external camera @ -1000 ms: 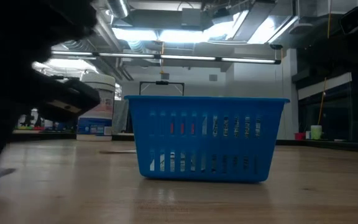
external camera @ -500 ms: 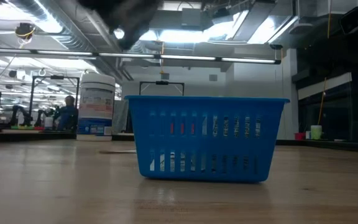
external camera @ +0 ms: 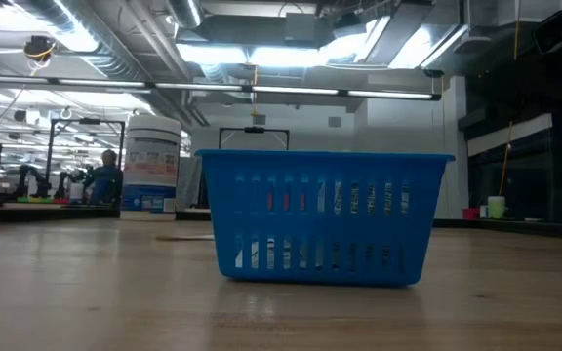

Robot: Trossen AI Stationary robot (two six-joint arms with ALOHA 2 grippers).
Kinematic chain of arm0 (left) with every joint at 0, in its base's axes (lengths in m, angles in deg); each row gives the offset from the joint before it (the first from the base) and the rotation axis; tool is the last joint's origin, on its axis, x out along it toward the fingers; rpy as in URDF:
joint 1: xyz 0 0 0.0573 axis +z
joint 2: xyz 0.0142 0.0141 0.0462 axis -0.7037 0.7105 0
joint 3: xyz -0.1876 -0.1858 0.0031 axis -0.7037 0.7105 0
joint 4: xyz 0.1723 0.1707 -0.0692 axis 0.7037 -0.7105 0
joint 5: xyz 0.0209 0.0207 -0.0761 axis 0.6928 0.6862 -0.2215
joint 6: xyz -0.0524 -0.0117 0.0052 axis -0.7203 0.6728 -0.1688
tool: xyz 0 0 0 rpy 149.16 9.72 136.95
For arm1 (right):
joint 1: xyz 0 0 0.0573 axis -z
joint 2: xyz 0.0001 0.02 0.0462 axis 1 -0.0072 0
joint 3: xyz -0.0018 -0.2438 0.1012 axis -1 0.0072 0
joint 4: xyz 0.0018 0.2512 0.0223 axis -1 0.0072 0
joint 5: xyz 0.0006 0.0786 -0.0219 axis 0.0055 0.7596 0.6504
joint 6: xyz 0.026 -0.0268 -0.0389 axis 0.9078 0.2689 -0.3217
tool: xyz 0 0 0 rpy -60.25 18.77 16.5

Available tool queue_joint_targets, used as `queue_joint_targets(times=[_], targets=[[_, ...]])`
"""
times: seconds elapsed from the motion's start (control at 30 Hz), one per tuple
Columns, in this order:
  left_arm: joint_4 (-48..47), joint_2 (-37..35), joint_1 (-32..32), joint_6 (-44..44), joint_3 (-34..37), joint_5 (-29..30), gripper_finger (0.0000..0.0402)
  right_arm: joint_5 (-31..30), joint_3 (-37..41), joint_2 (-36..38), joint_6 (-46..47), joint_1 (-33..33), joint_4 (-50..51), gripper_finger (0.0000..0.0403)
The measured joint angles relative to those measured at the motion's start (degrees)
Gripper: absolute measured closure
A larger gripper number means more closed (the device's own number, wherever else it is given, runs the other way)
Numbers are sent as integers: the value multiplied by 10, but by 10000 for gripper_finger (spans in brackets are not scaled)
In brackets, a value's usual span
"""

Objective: Pick & Place First Aid Supplies
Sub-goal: Put the blue alcohol pad into the top orange bin

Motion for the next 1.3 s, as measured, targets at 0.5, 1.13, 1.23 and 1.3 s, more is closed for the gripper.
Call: queue_joint_targets(times=[0.5, 1.13, 1.23, 1.3], targets=[[52, 0, 116, -96, 0, -98, 400, 0, 0, 0, 0, 0, 0, 208], [244, 0, 236, -284, 0, -198, 400, 0, 0, 0, 0, 0, 0, 208], [218, 0, 249, -277, 0, -169, 400, 0, 0, 0, 0, 0, 0, 208], [190, 0, 260, -263, 0, -150, 400, 0, 0, 0, 0, 0, 0, 208]])
